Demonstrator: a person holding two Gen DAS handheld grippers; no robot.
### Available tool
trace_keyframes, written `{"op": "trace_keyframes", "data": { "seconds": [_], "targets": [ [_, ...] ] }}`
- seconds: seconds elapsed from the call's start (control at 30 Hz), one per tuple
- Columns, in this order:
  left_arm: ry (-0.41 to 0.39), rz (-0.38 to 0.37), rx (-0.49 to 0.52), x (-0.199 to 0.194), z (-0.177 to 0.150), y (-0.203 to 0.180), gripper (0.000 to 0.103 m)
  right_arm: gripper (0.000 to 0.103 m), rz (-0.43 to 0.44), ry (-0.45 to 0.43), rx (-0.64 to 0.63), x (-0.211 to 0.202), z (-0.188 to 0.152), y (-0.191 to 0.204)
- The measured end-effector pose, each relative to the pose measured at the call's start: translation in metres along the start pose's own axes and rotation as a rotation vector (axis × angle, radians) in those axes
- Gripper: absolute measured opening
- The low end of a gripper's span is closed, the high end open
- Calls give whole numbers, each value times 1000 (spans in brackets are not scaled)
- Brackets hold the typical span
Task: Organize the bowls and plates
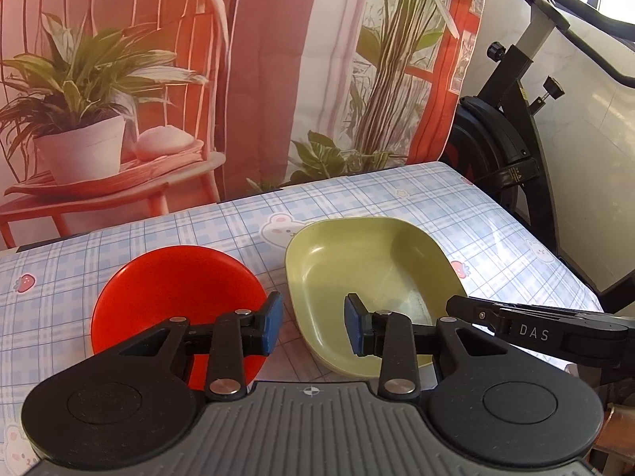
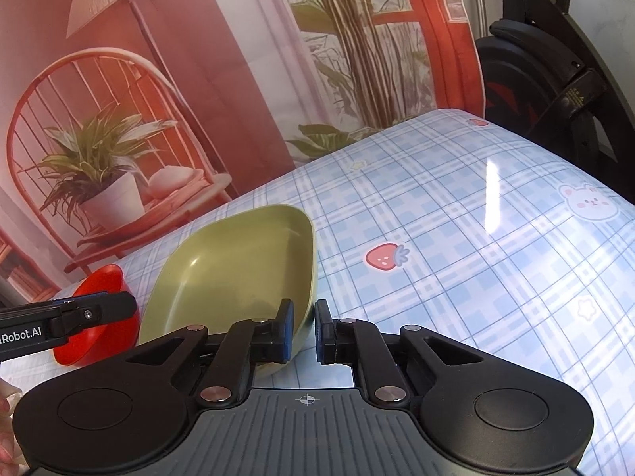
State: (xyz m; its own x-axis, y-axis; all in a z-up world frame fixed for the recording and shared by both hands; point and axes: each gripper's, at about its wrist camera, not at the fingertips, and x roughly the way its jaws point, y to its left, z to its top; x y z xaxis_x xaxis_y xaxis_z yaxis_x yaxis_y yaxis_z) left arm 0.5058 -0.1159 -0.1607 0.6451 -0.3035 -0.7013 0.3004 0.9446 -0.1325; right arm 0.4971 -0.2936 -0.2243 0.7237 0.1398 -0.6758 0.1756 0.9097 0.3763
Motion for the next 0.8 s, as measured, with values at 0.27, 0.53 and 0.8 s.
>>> {"op": "trace_keyframes", "data": {
  "seconds": [0.27,0.53,0.8],
  "targets": [
    [96,-83,30,14,-9,-12,14,9,-36,17,2,-16,-8,-4],
    [82,-55,25,4,-22,-9,11,8,-29,22,2,-27,-21,5],
    [60,15,29,7,-13,-4,11,8,-24,22,4,-30,-22,2]
  ]
}}
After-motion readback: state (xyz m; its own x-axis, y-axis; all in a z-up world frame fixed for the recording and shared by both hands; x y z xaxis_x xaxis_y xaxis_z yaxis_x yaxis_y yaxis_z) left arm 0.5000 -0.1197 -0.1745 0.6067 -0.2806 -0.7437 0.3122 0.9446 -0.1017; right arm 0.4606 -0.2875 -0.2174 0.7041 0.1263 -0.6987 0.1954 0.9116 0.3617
